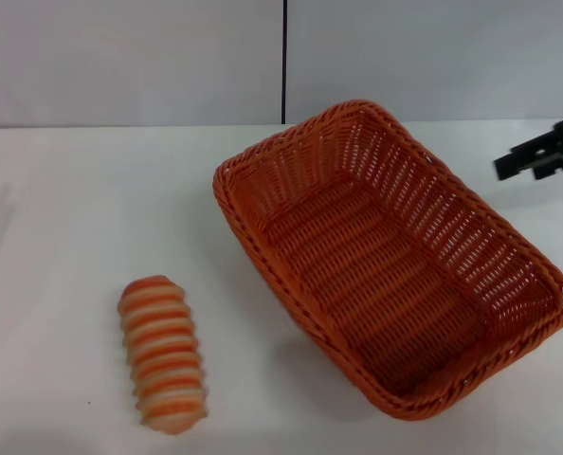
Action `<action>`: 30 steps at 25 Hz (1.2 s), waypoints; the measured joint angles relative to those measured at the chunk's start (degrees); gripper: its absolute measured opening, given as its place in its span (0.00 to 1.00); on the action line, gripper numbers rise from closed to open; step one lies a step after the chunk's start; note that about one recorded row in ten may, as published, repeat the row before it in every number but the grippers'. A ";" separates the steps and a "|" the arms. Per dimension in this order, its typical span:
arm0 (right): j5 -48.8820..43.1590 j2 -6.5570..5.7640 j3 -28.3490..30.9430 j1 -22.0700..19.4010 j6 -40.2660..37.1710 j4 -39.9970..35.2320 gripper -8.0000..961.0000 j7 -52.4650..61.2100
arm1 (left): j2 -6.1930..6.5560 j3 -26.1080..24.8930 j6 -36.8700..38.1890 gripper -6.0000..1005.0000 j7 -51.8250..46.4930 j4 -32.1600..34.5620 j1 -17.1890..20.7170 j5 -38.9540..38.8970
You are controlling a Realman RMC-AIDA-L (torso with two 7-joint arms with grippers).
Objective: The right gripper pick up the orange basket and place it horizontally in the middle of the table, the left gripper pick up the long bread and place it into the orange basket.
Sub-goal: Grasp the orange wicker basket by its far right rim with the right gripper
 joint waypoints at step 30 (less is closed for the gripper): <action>5.25 2.70 -8.34 4.76 17.84 18.22 0.72 -2.66 | -0.13 -0.08 -1.86 0.73 0.12 -1.03 -0.27 -0.22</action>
